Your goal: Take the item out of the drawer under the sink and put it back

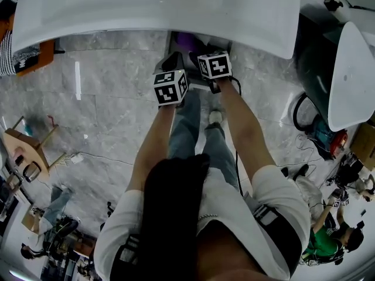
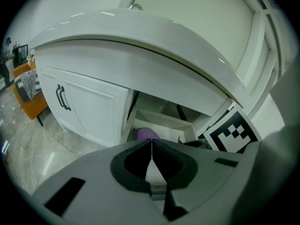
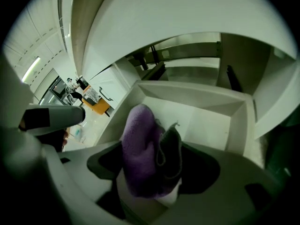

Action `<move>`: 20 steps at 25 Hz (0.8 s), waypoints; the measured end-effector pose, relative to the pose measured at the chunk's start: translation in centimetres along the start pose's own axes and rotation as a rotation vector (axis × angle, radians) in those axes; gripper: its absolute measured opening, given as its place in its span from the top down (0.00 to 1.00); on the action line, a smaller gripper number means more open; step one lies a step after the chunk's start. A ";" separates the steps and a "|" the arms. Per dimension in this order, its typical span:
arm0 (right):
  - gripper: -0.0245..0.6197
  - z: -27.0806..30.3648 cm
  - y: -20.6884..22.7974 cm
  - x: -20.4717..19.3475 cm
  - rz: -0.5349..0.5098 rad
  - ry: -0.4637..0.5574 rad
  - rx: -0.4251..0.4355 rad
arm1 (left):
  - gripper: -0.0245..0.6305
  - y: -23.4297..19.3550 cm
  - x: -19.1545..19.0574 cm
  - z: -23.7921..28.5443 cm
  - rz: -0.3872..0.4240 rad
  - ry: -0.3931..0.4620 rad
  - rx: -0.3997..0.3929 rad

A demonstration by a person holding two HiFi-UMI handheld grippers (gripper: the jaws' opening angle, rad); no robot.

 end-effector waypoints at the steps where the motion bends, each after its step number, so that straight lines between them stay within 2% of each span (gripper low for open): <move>1: 0.45 -0.5 -0.1 0.2 -0.003 0.011 -0.003 | 0.95 0.1 0.0 -0.2 0.000 0.002 0.001; 9: 0.45 -6.0 -2.1 1.9 -0.018 0.141 0.003 | 0.95 1.4 1.1 -2.9 0.009 0.044 0.010; 20: 0.45 -15.8 -4.7 3.7 -0.082 0.279 0.014 | 0.95 4.9 3.9 -9.2 0.030 0.162 0.005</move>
Point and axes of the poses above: the fingertips, and each gripper's own axes: z forward along the fingers, y to its right, x out of its top, the point moved 1 cm from there along -z, backward along the fingers, and after that the axes turned 1 degree about z, right-handed, at the moved point
